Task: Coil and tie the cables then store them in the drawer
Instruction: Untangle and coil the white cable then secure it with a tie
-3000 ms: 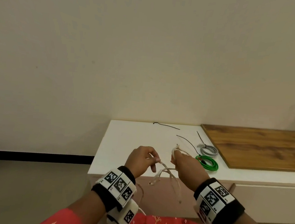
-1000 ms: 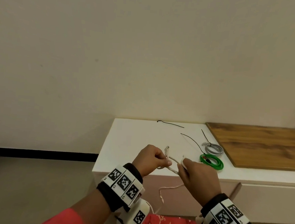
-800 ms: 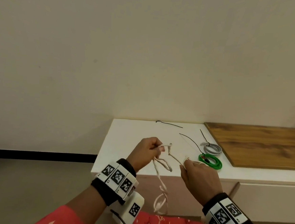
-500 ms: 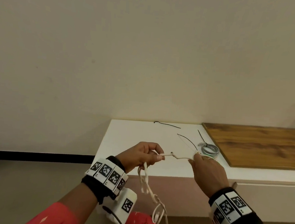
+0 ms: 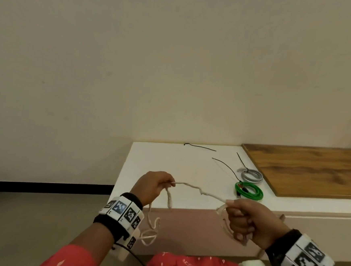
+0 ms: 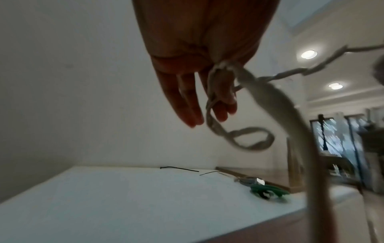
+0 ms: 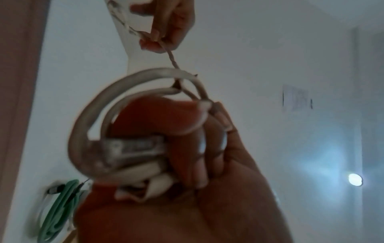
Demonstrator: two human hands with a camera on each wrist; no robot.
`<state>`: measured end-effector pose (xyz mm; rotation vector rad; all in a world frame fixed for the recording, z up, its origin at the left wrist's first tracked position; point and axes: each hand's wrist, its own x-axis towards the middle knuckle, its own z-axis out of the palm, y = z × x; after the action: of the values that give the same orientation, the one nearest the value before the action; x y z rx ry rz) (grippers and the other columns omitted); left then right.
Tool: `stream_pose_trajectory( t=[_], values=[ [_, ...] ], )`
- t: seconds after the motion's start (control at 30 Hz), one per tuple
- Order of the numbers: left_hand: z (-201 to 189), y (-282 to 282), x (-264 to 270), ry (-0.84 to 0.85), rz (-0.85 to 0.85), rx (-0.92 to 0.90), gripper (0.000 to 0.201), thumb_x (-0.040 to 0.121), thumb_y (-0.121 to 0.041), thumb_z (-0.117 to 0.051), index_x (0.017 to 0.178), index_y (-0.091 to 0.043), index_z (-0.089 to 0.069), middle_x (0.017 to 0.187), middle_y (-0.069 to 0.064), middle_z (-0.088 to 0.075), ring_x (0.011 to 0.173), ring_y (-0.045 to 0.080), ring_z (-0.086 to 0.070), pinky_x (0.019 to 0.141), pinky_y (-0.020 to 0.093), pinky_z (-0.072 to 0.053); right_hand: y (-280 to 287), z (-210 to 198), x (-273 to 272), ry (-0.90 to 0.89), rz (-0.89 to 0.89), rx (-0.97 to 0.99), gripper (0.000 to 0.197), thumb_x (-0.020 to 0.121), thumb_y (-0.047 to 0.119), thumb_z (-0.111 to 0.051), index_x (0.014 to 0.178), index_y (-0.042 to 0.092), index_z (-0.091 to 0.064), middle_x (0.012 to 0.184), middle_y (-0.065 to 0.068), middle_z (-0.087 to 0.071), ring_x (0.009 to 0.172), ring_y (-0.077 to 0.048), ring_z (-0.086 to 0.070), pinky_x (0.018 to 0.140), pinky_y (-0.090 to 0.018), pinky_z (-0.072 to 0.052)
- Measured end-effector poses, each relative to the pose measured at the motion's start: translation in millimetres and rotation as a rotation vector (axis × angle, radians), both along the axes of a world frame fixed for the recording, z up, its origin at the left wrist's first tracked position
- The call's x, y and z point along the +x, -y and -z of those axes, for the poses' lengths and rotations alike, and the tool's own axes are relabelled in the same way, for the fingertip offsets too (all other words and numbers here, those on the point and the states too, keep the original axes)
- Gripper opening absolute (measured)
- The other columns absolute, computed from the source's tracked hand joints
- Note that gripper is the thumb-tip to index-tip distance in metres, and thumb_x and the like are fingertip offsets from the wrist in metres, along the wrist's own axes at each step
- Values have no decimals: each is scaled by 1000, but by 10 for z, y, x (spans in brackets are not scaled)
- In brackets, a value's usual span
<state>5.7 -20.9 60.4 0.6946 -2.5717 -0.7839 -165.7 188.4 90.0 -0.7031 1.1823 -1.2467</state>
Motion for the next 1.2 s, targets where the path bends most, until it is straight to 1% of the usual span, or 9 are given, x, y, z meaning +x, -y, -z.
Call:
stream_pose_trajectory(
  t=[0.1,0.2,0.27,0.43,0.57,0.7,0.93,1.07,1.2],
  values=[
    [28,197,112,-197,-28,297,31,90,-2,-49,83,-24,-70,70,-7,-65,49,10,-56,37,17,-38,-58,14,-124,281,-18,-68,42,49,31,-84,47,15,-45,32,7,-26,27,-8,-25,35,-23,-39],
    [108,240,138,-225,-63,280,36,90,-1,-48,80,-26,-71,52,-8,-60,37,3,-38,39,12,-31,-41,100,-138,511,-110,-325,35,95,30,-37,78,7,-57,53,1,-37,49,-14,-35,65,-28,-48],
    [212,176,107,-158,-72,295,34,91,-4,-49,79,-28,-70,48,-8,-60,35,2,-36,40,12,-31,-29,102,-159,469,88,-488,46,98,28,-16,90,6,-55,63,1,-37,59,-12,-34,76,-25,-44],
    [369,69,66,52,-53,123,38,90,-13,-52,69,-43,-62,58,-20,-58,62,-2,-55,62,23,-44,37,-172,-241,883,460,-688,21,68,0,-62,75,14,-48,47,4,-38,41,-9,-37,50,-18,-46],
    [454,-92,18,187,111,-354,30,81,-7,-44,84,-36,-54,75,-10,-59,78,17,-61,59,23,-33,99,-298,-348,821,614,-897,14,67,3,-67,64,11,-57,47,3,-44,43,-12,-46,67,-31,-59],
    [475,-324,-43,128,266,-418,7,74,-25,-35,77,-28,-40,65,-4,-59,58,18,-52,55,13,-18,176,-274,-470,468,895,-886,25,85,27,-44,65,19,-57,52,9,-52,52,-7,-53,81,-28,-55],
    [312,-422,-143,23,225,-226,67,72,-81,-6,57,-24,-37,46,-6,-40,44,6,-37,52,19,-27,214,60,-449,-569,1057,-751,27,95,21,-37,74,12,-50,59,11,-59,58,3,-52,60,-7,-44],
    [239,-434,-185,-48,245,-39,34,79,-63,-27,66,-35,-43,38,-13,-49,37,5,-44,54,22,-38,246,300,-379,-1321,872,-494,13,84,-2,-44,75,1,-54,68,1,-55,57,1,-44,54,-13,-33],
    [226,-474,-198,-29,298,-190,46,82,-56,-27,94,-19,-52,51,6,-57,41,7,-40,50,18,-31,248,418,-367,-1574,757,-303,15,76,-13,-58,72,1,-54,60,-7,-56,50,-14,-39,50,-9,-18]
  ],
)
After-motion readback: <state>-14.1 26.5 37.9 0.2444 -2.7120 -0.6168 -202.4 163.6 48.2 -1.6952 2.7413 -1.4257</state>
